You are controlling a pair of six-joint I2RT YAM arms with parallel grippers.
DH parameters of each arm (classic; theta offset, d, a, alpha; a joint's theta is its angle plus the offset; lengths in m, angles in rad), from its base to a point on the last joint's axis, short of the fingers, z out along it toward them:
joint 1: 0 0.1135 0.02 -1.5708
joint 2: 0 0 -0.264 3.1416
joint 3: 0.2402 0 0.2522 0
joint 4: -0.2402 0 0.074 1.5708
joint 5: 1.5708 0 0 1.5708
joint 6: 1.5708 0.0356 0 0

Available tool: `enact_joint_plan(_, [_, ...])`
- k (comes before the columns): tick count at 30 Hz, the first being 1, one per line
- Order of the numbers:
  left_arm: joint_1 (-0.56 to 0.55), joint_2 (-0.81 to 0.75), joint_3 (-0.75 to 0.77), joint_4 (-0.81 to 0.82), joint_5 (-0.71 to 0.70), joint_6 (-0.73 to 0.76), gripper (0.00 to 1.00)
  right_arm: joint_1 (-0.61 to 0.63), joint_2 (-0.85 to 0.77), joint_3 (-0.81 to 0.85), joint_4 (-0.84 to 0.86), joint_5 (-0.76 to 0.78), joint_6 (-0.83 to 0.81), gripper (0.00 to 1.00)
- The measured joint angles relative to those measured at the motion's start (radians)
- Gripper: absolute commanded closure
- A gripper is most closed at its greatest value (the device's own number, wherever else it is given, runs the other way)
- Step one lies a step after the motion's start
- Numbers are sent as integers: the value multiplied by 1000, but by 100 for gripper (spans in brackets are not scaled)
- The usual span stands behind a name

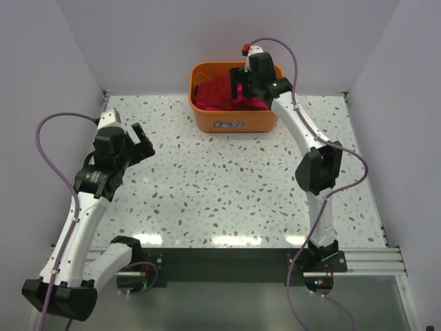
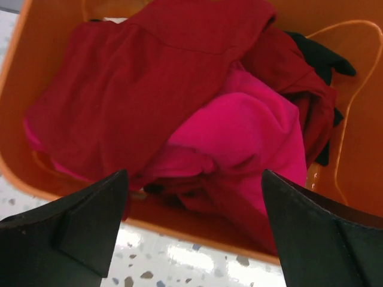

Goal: Fold and stack the t-shirts
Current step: Grab the tshirt from the pile, then move the tshirt to the center of the board

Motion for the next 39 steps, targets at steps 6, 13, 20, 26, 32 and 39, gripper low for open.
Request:
enact_joint_plan(6, [0, 16, 0, 13, -5, 10, 0, 0, 112, 36, -27, 28, -29, 31])
enact_joint_plan(13, [0, 31, 0, 15, -17, 13, 0, 0, 162, 47, 16, 14, -35, 100])
enact_joint_plan(20, [0, 29, 0, 14, -38, 28, 0, 0, 173, 89, 39, 15, -32, 100])
enact_joint_plan(26, [0, 12, 0, 14, -38, 28, 0, 0, 42, 88, 61, 24, -47, 100])
enact_joint_plan(32, [0, -10, 10, 14, -34, 28, 0, 0, -158, 119, 113, 33, -66, 100])
enact_joint_plan(39, [0, -15, 36, 17, -18, 28, 0, 1, -251, 304, 204, 46, -98, 100])
